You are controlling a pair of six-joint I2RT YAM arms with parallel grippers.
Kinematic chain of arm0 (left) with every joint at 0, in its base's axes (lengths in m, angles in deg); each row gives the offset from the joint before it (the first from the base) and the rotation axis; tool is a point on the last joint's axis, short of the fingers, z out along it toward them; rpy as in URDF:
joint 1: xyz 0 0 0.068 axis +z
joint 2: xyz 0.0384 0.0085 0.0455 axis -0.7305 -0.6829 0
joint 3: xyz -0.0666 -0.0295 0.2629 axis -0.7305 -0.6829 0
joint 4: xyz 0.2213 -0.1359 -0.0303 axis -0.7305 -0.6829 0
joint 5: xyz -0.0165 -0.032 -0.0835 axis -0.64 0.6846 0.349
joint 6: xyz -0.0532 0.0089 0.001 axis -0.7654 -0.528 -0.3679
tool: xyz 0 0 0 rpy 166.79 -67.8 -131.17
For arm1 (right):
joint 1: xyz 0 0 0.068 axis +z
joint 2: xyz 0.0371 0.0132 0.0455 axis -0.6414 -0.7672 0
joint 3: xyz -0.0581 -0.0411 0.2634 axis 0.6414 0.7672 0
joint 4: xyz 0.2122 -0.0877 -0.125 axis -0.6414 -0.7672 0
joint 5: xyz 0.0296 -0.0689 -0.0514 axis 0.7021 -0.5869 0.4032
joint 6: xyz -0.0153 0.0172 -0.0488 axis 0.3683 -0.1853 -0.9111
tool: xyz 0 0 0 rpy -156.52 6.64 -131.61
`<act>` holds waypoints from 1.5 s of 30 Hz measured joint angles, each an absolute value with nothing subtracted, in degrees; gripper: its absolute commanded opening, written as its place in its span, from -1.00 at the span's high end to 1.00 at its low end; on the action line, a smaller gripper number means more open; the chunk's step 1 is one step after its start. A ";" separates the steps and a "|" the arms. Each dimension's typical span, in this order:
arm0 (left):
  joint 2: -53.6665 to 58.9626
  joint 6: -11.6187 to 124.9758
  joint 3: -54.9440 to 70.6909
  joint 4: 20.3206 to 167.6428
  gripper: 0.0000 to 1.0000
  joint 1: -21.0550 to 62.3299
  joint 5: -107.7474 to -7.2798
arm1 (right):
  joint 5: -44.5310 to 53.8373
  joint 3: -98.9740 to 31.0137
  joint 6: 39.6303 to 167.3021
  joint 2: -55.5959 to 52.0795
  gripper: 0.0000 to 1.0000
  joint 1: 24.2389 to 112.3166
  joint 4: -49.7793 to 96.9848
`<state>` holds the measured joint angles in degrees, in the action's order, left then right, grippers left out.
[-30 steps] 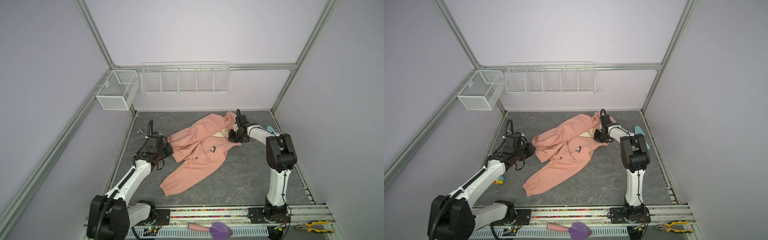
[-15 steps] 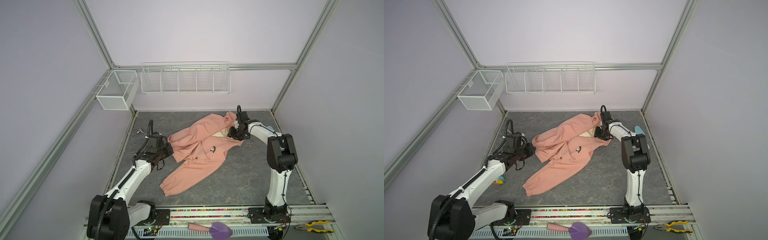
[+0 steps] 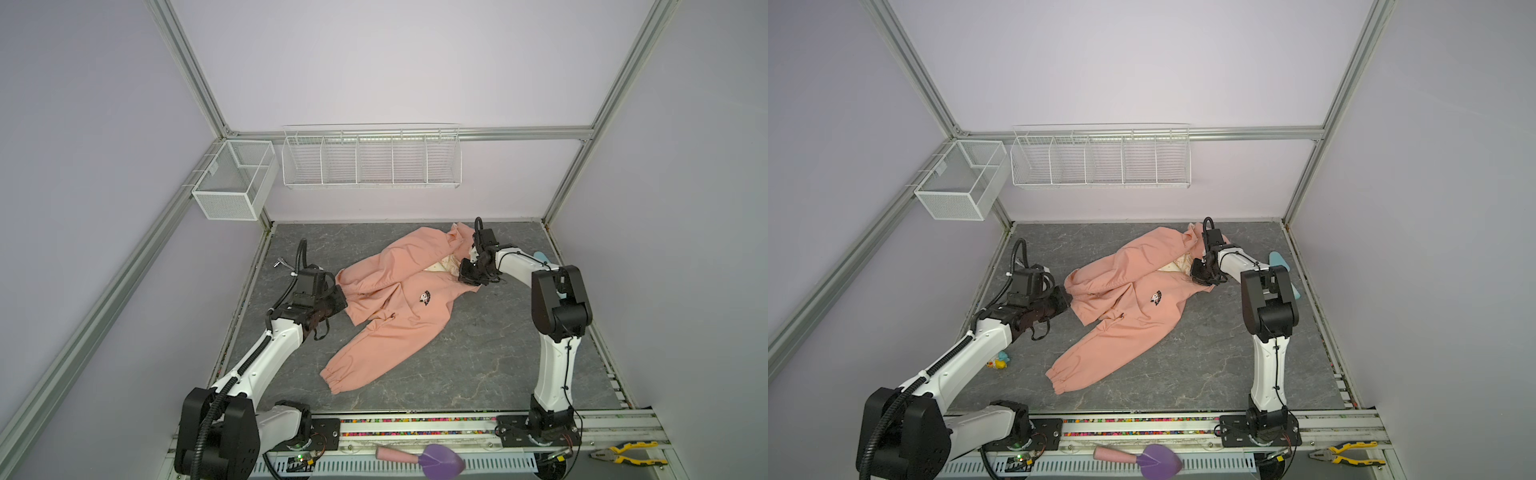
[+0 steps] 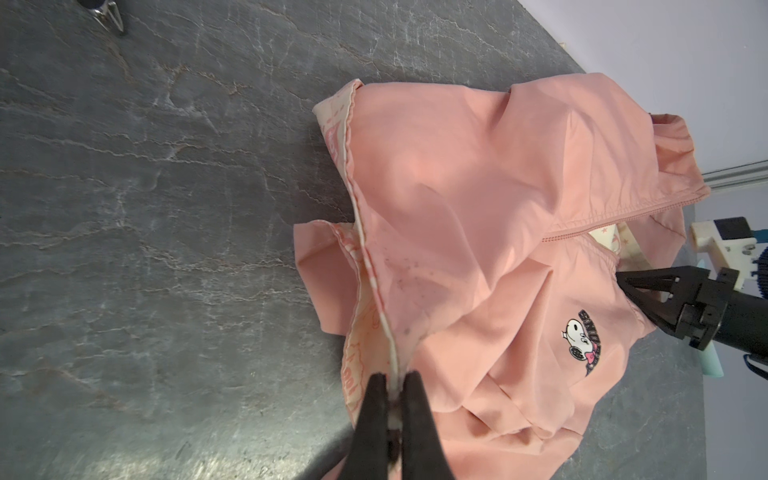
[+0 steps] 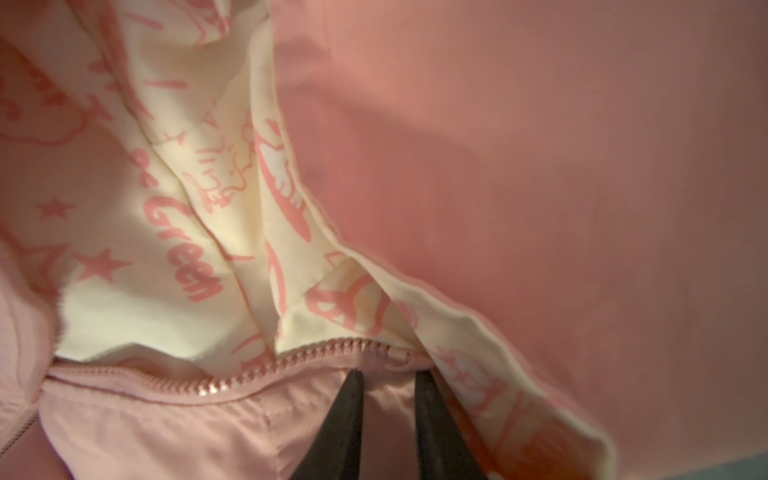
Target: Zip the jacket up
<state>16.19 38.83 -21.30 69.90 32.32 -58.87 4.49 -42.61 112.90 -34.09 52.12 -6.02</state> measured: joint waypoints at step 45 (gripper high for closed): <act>12.39 37.98 -21.19 70.08 1.00 32.36 -57.56 | 5.06 -50.92 107.55 -35.75 -0.09 56.58 -8.27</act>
